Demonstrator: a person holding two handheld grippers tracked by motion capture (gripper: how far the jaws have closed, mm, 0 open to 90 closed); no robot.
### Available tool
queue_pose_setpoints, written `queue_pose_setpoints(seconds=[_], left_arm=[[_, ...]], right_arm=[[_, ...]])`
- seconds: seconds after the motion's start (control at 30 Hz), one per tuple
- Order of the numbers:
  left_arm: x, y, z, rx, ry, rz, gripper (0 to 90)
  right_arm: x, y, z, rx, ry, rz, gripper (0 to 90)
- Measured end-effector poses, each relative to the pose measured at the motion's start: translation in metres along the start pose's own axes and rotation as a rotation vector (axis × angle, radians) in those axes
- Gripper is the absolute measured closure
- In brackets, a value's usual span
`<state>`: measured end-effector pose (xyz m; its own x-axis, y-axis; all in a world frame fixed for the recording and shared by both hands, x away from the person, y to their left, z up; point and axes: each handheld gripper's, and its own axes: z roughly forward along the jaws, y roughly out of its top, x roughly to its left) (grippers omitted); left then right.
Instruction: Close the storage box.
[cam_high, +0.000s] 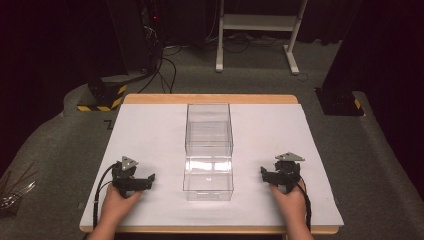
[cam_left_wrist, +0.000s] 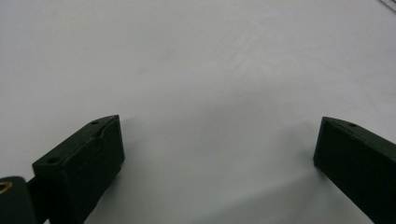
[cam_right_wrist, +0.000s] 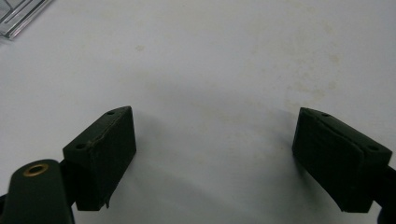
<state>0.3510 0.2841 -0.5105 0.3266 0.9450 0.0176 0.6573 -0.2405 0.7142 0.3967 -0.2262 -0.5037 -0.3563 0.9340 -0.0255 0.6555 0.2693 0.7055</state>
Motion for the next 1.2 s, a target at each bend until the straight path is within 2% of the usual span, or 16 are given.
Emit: queue_pose_setpoints(seconds=[0.8,0.9,1.0,1.2], left_arm=[[0.0002,0.0002,0.0001,0.001,-0.001,-0.001,1.9],[0.0001,0.0002,0.0001,0.002,-0.003,-0.004,1.9],[0.0002,0.0002,0.0001,0.001,-0.002,-0.002,1.9],[0.0001,0.0002,0.0001,0.001,-0.001,-0.002,1.9]], right_arm=[[0.0003,0.0007,-0.0002,0.003,-0.002,-0.002,13.4],[0.0025,0.0012,-0.0009,-0.007,-0.013,-0.018,12.6],[0.0035,0.0035,-0.0044,-0.033,0.011,-0.022,11.7],[0.0069,0.0040,-0.0092,-0.044,0.048,-0.039,11.6]])
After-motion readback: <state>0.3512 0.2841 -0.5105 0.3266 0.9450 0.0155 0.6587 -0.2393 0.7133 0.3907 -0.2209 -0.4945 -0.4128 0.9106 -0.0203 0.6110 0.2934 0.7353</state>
